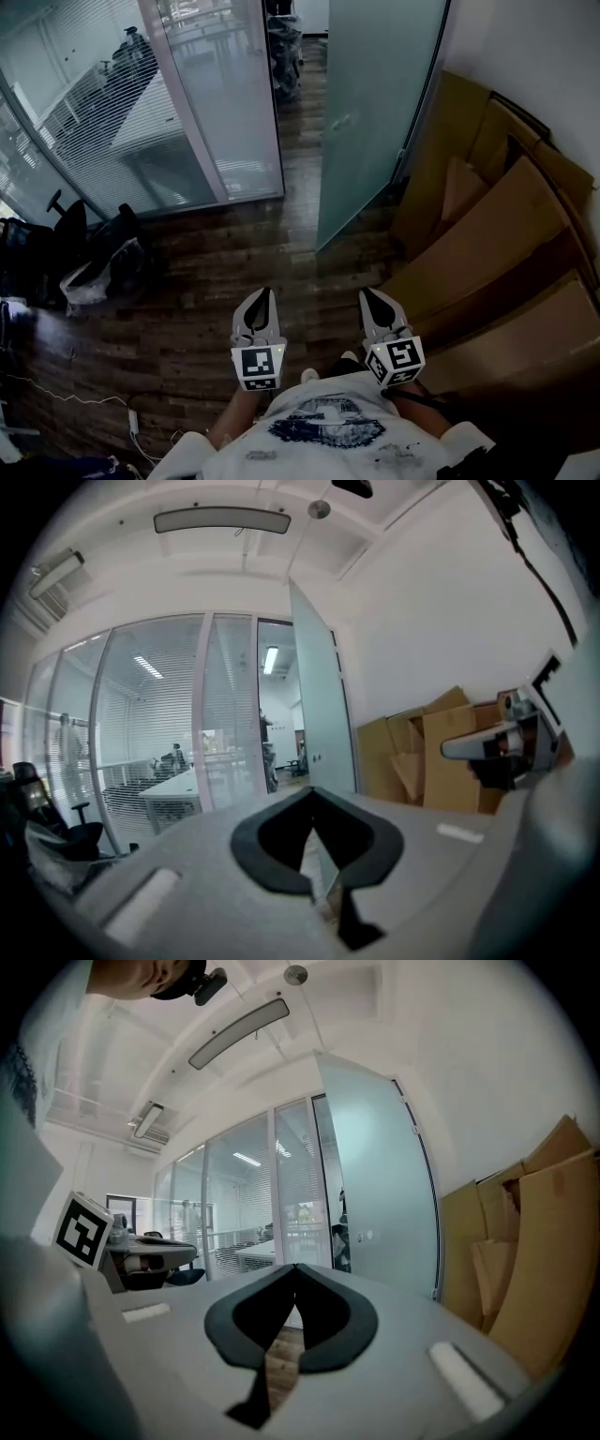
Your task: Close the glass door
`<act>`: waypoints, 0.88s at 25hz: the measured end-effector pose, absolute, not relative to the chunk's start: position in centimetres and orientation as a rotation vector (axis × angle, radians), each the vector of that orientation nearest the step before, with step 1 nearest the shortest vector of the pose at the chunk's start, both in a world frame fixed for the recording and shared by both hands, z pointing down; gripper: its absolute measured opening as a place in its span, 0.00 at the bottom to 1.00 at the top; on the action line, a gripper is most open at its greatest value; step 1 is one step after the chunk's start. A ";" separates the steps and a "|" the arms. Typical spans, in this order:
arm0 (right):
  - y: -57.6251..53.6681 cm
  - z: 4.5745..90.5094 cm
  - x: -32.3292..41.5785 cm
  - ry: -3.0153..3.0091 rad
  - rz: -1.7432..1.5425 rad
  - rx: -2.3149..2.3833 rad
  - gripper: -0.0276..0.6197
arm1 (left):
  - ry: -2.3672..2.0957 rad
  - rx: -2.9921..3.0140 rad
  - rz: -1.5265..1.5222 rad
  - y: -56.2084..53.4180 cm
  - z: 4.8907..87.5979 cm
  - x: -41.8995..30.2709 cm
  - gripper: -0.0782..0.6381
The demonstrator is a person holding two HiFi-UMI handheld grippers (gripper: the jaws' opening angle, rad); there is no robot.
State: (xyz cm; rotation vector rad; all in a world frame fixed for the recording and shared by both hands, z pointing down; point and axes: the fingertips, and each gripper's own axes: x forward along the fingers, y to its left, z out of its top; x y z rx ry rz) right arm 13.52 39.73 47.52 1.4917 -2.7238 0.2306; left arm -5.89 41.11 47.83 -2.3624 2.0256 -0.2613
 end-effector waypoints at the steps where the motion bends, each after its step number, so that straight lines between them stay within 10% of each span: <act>1: 39.6 47.7 13.6 -2.720 0.235 1.492 0.05 | 2.029 -2.366 -0.260 41.1 47.9 -5.9 0.11; 22: 27.0 49.8 16.0 -2.718 0.281 1.494 0.05 | 2.104 -2.338 -0.328 30.8 49.5 -5.1 0.11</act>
